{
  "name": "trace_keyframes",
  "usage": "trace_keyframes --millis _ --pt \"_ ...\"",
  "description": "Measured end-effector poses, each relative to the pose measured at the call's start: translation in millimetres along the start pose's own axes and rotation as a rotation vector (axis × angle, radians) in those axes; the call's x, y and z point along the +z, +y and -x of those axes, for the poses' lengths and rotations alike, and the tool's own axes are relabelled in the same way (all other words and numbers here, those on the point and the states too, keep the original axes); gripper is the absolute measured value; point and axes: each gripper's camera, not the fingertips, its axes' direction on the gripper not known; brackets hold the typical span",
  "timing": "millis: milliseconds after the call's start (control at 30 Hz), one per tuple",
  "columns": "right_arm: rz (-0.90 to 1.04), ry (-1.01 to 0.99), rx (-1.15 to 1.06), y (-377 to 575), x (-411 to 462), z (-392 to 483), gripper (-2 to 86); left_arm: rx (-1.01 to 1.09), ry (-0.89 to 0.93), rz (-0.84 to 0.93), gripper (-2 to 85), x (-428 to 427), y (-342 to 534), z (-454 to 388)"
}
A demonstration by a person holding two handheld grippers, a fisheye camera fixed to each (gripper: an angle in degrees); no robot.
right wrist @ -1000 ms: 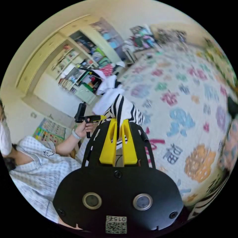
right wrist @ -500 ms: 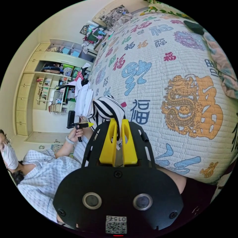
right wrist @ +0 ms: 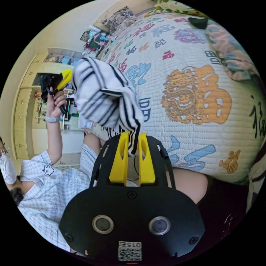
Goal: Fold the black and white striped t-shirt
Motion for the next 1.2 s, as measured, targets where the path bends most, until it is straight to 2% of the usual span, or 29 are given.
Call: trace_keyframes --millis 67,167,233,333,433,533,600,733,800,900,933,1000,1133,1200 --pt "-0.053 0.008 0.019 7 -20 -7 6.7 0.025 0.033 -0.065 5.2 -1 9 4" --pt "-0.1 0.088 -0.041 11 -50 -3 9.7 -0.066 0.076 -0.179 6.0 -15 54 31" --pt "-0.112 0.116 -0.106 5 -61 9 12.2 -0.235 -0.003 -0.206 7.5 -15 103 65" --pt "-0.093 0.135 -0.239 -16 -63 35 14.4 -0.448 0.004 -0.172 8.6 7 160 107" --pt "-0.019 0.248 -0.293 -50 -42 53 17.0 -0.553 -0.003 -0.198 9.1 33 185 128" --pt "0.134 0.315 -0.282 -84 -10 54 14.1 -0.565 -0.056 -0.166 9.2 58 174 142" --pt "0.176 0.352 -0.267 -98 -7 51 7.8 -0.554 -0.059 -0.126 6.3 72 162 150" --pt "0.008 0.156 -0.242 -97 -64 43 4.6 -0.522 0.069 -0.203 1.7 66 162 162" --pt "-0.214 -0.039 -0.143 -84 -122 16 3.4 -0.512 0.046 -0.228 1.1 58 171 156" --pt "-0.458 -0.195 0.017 -58 -176 -33 1.5 -0.589 0.073 -0.366 0.6 42 200 153" --pt "-0.479 -0.202 0.043 -54 -182 -41 1.3 -0.615 0.115 -0.412 0.6 40 211 153" --pt "-0.438 -0.211 0.094 -48 -188 -64 0.8 -0.637 0.091 -0.418 0.6 40 220 147" --pt "-0.378 -0.204 0.151 -48 -175 -75 0.5 -0.604 -0.145 -0.283 1.2 40 218 129" --pt "-0.397 -0.256 0.156 -46 -173 -80 0.5 -0.558 -0.237 -0.272 4.3 32 211 118"
